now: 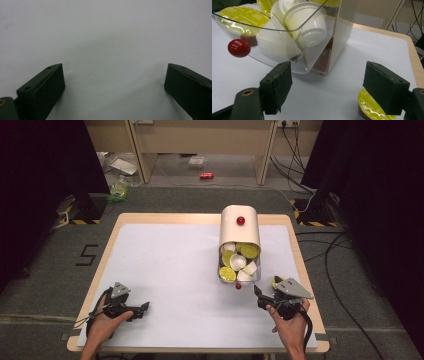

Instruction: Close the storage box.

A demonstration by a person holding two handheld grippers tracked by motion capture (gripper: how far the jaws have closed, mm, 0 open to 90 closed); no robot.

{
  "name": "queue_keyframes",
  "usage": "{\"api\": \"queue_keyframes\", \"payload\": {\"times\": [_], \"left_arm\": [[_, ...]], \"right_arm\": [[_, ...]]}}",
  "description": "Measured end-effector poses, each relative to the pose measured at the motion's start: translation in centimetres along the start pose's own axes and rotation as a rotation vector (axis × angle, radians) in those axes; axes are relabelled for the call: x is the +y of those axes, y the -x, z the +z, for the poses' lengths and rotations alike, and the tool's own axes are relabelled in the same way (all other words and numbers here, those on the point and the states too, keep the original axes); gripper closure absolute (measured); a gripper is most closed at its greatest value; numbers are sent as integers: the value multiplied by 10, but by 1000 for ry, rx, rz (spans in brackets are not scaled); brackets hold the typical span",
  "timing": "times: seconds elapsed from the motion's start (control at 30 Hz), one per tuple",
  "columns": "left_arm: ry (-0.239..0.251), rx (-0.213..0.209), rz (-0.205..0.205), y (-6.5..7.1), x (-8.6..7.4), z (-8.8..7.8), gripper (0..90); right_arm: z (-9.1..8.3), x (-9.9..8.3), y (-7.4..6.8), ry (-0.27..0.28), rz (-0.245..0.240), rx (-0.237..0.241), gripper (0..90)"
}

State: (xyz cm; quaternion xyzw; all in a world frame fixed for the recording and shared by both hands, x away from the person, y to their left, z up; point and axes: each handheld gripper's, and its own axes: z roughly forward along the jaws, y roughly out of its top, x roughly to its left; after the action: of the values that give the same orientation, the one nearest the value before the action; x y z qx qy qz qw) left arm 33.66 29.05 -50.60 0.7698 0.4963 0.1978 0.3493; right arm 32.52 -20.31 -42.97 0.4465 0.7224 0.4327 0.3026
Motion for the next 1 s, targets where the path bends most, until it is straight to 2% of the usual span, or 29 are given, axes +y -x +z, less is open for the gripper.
{"api": "queue_keyframes", "payload": {"times": [1.0], "left_arm": [[-3,1,3,0,0,0,20]], "right_arm": [[5,2,-4,22,6,-19,205]]}}
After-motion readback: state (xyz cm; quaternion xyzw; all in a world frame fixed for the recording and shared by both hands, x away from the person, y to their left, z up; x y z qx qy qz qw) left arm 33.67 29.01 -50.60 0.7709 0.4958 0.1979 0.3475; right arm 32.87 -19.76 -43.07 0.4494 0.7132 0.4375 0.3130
